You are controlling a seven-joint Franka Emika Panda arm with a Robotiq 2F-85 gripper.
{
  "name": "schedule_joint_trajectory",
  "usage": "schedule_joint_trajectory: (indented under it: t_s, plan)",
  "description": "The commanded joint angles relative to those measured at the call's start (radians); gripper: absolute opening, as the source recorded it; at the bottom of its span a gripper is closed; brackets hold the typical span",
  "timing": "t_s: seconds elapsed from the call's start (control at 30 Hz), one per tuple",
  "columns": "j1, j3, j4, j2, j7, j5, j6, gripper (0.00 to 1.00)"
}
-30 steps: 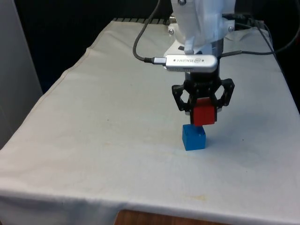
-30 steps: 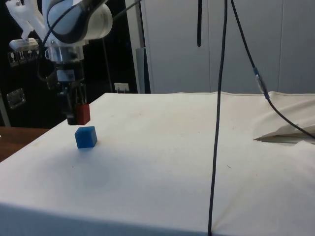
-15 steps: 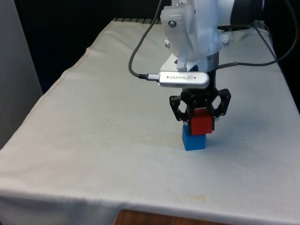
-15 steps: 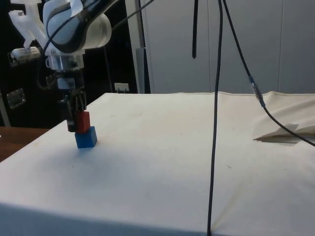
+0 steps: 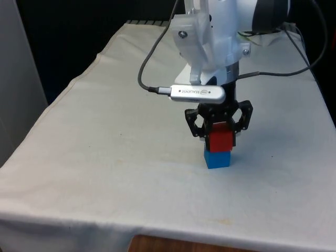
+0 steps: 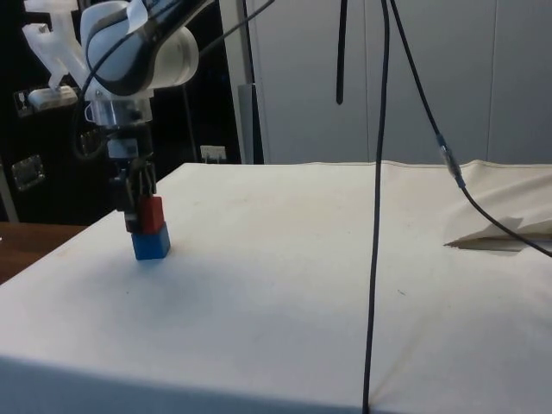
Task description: Stack the two cubes.
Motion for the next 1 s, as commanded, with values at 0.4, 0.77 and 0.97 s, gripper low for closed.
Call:
schedule_joint_trajectory:
  t_s: [0.4,0.77,0.97]
  plan:
    - [0.0,-0.001,0.004,0.005,-0.004,0.0,0.002,1.0]
    - [-0.001,-0.007,0.022,-0.024,0.006,0.0,-0.042,1.0]
    - [-0.002,-0.012,0.023,-0.05,0.007,0.0,-0.071,1.0]
